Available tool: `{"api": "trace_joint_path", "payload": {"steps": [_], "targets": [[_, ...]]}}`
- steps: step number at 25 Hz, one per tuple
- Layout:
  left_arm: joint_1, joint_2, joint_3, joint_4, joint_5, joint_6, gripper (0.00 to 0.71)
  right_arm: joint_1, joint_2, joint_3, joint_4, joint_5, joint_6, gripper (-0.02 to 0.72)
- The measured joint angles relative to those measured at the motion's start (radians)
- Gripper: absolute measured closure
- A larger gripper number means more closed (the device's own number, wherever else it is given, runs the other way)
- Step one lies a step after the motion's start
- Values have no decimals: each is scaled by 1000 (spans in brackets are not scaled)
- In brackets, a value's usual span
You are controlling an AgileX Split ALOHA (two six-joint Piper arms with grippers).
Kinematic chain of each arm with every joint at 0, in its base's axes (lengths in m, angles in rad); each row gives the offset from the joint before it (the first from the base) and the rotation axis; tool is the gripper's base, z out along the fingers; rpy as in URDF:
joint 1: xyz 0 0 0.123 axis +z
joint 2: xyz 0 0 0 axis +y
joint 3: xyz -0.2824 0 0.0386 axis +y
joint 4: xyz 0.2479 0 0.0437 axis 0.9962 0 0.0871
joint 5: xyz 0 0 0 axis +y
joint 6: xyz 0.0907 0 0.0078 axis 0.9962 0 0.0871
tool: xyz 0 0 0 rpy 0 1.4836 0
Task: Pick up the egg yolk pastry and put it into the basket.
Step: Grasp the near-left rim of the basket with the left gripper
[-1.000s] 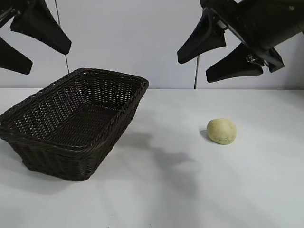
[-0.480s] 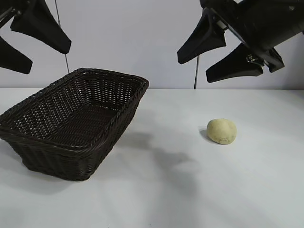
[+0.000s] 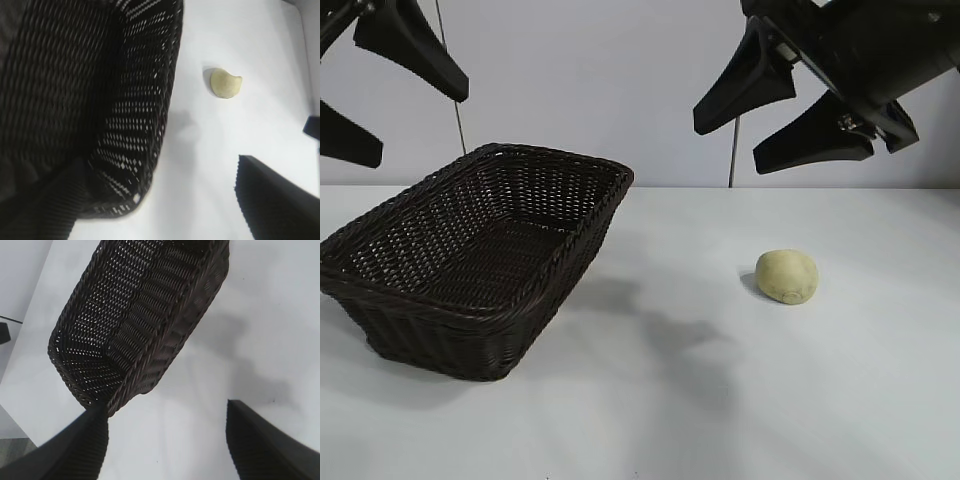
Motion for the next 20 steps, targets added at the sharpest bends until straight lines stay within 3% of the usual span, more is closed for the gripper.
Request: {"api": "trace_joint_path", "payload": {"steps": [4,11,20], "targets": [[0,0,0,119,59,-287,115,0,0,0,0,0,0,217],[-5,0,0,351,65,-676,115,0,0,0,0,0,2,217],[-161,0,90,599,-63,-1142,115,0,0,0,0,0,2,217]]}}
